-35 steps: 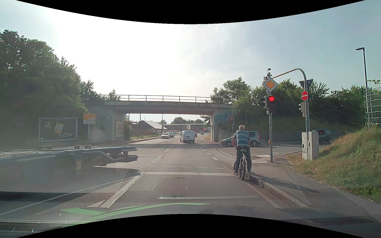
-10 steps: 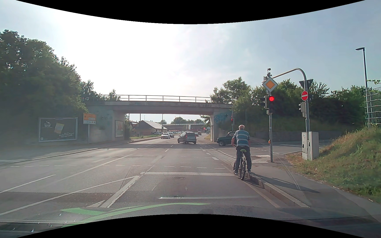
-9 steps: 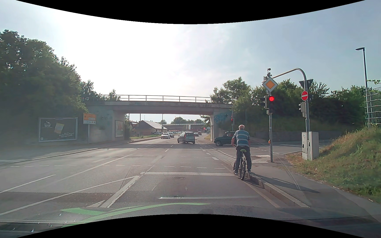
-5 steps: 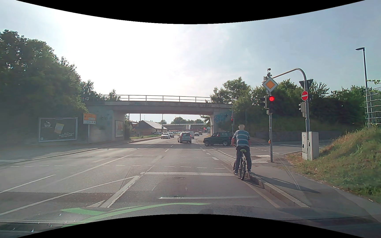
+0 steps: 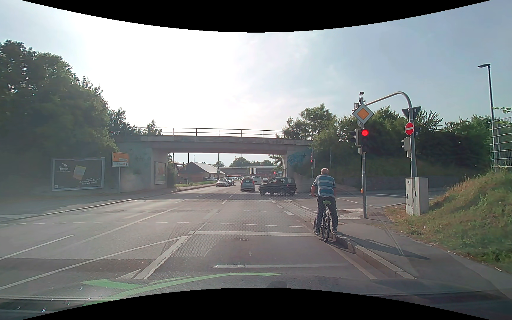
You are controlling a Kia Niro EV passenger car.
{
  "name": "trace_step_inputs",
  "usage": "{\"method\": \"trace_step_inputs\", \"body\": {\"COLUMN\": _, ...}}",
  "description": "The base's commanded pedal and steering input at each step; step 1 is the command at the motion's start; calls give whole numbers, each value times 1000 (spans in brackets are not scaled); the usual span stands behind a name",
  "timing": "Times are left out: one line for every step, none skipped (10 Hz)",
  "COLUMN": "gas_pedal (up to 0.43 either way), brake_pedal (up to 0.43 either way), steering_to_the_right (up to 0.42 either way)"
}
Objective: Follow the waypoints while adhering to traffic rules and regulations
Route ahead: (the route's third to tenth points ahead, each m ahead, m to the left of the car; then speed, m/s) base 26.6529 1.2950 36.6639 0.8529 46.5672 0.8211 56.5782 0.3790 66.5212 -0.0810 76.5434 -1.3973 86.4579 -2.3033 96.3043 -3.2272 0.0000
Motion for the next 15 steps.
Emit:
{"method": "trace_step_inputs", "body": {"gas_pedal": 0, "brake_pedal": 299, "steering_to_the_right": 2}}
{"method": "trace_step_inputs", "body": {"gas_pedal": 0, "brake_pedal": 305, "steering_to_the_right": 2}}
{"method": "trace_step_inputs", "body": {"gas_pedal": 0, "brake_pedal": 305, "steering_to_the_right": 2}}
{"method": "trace_step_inputs", "body": {"gas_pedal": 0, "brake_pedal": 305, "steering_to_the_right": 2}}
{"method": "trace_step_inputs", "body": {"gas_pedal": 0, "brake_pedal": 299, "steering_to_the_right": 2}}
{"method": "trace_step_inputs", "body": {"gas_pedal": 0, "brake_pedal": 305, "steering_to_the_right": 2}}
{"method": "trace_step_inputs", "body": {"gas_pedal": 0, "brake_pedal": 305, "steering_to_the_right": 2}}
{"method": "trace_step_inputs", "body": {"gas_pedal": 0, "brake_pedal": 305, "steering_to_the_right": 2}}
{"method": "trace_step_inputs", "body": {"gas_pedal": 0, "brake_pedal": 305, "steering_to_the_right": 2}}
{"method": "trace_step_inputs", "body": {"gas_pedal": 0, "brake_pedal": 305, "steering_to_the_right": 2}}
{"method": "trace_step_inputs", "body": {"gas_pedal": 0, "brake_pedal": 305, "steering_to_the_right": 2}}
{"method": "trace_step_inputs", "body": {"gas_pedal": 0, "brake_pedal": 305, "steering_to_the_right": 2}}
{"method": "trace_step_inputs", "body": {"gas_pedal": 0, "brake_pedal": 305, "steering_to_the_right": 2}}
{"method": "trace_step_inputs", "body": {"gas_pedal": 0, "brake_pedal": 305, "steering_to_the_right": 2}}
{"method": "trace_step_inputs", "body": {"gas_pedal": 0, "brake_pedal": 305, "steering_to_the_right": 2}}
